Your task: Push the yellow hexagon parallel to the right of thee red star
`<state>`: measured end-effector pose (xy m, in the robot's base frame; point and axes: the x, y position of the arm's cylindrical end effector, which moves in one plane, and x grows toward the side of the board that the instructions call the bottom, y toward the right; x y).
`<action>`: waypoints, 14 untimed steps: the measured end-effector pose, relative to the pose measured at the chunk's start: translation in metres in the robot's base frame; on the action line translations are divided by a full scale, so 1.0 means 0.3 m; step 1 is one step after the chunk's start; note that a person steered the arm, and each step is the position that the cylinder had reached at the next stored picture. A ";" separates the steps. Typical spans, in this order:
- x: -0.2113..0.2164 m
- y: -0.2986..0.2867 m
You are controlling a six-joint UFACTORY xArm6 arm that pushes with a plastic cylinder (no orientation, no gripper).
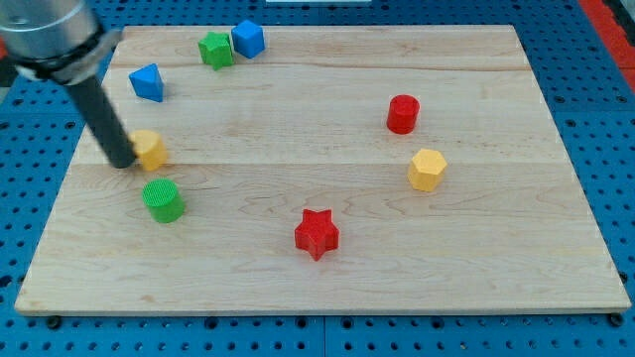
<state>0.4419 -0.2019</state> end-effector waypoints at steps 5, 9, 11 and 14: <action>0.298 0.029; 0.167 0.479; 0.002 0.876; -0.045 1.210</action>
<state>0.4285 0.1610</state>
